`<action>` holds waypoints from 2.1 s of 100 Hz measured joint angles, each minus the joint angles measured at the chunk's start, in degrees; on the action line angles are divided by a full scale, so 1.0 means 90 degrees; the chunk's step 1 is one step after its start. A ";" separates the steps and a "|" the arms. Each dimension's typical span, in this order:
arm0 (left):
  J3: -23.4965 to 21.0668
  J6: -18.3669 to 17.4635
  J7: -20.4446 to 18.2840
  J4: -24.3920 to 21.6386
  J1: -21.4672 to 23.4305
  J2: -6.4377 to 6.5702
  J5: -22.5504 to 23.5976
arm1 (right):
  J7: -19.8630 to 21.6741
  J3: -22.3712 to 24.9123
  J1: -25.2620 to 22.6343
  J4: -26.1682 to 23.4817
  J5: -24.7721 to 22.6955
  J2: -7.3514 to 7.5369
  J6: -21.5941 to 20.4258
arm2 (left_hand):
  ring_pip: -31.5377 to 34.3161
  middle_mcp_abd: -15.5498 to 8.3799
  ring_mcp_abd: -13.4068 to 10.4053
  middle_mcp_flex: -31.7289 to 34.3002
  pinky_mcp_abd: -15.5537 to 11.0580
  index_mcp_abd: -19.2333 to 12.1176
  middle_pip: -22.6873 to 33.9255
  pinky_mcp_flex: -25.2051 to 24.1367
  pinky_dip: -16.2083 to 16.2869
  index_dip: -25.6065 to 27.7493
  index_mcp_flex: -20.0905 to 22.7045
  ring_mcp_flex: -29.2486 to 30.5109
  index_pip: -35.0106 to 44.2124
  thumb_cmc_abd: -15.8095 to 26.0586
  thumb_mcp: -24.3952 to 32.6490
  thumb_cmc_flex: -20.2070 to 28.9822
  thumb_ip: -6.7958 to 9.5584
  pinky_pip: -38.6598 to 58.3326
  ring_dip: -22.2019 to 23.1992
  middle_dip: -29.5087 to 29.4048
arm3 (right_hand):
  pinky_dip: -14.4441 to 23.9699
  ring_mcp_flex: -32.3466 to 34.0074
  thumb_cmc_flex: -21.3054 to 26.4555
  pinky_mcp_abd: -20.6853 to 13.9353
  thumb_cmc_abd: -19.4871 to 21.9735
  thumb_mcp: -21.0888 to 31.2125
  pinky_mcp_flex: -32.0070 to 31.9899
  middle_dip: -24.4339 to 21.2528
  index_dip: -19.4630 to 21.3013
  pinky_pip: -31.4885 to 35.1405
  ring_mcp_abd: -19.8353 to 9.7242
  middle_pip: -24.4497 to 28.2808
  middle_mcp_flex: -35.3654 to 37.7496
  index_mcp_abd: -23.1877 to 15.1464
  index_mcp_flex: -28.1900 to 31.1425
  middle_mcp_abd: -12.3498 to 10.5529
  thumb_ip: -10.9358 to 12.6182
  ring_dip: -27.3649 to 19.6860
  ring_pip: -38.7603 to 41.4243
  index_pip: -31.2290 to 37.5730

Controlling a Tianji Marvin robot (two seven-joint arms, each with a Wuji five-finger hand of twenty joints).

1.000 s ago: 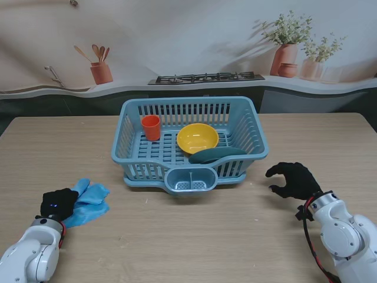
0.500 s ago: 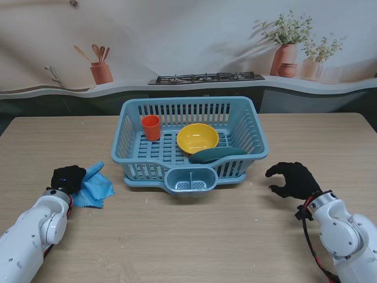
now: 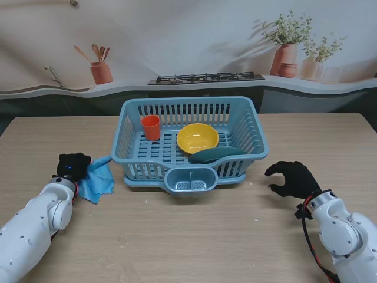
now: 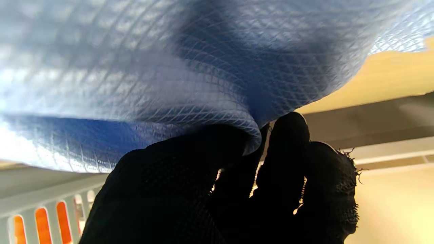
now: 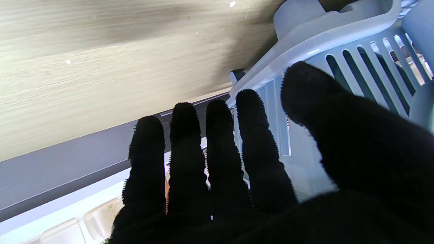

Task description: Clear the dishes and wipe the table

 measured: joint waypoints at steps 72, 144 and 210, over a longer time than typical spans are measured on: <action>-0.0961 -0.1455 0.0853 -0.0612 0.0499 0.0037 0.0531 | -0.0091 0.0081 0.0004 0.0038 0.0003 -0.0004 -0.0131 | -0.2161 -0.0593 -0.0329 -0.2395 -0.0280 -0.0151 -0.0092 -0.2777 -0.1801 -0.0252 -0.1138 -0.2275 -0.1389 -0.0077 0.0561 -0.1458 -0.0022 -0.1890 -0.1262 -0.1153 | 0.0000 0.0000 0.0000 0.0000 0.0000 0.0000 0.0001 0.0000 0.0000 0.0000 0.0000 0.0000 0.0000 0.0000 0.0000 0.0000 0.0000 0.0000 0.0000 0.0000; -0.2281 -0.1943 0.0571 -0.2379 0.2151 -0.0099 0.0404 | -0.0079 0.0094 0.0009 0.0050 0.0037 -0.0004 -0.0190 | -0.3274 -0.0967 -0.0730 -0.3717 -0.1120 0.0182 -0.0172 -0.3753 -0.2863 -0.0380 -0.1935 -0.3742 -0.2346 0.0552 0.0143 -0.2167 0.0172 -0.3005 -0.1676 -0.1307 | 0.0000 0.0000 0.0000 0.0000 0.0000 0.0000 0.0001 0.0000 0.0000 0.0000 0.0001 0.0000 0.0000 0.0000 0.0000 0.0000 0.0000 0.0000 0.0000 0.0000; -0.2631 -0.2021 0.0346 -0.3418 0.3498 -0.0245 0.0066 | -0.0126 0.0091 -0.0163 0.0000 0.0093 -0.0011 -0.0132 | -0.1339 -0.0613 -0.0068 -0.2514 -0.0549 0.0243 0.0647 -0.2428 -0.1647 0.0155 -0.1658 -0.2490 -0.0813 0.0552 -0.1175 -0.1779 0.0167 -0.1212 -0.0773 -0.1035 | 0.0000 0.0000 -0.0166 0.0000 0.0000 -0.0069 0.0001 0.0000 0.0000 0.0000 0.0001 0.0000 0.0000 0.0000 0.0000 0.0001 0.0000 0.0000 0.0000 0.0000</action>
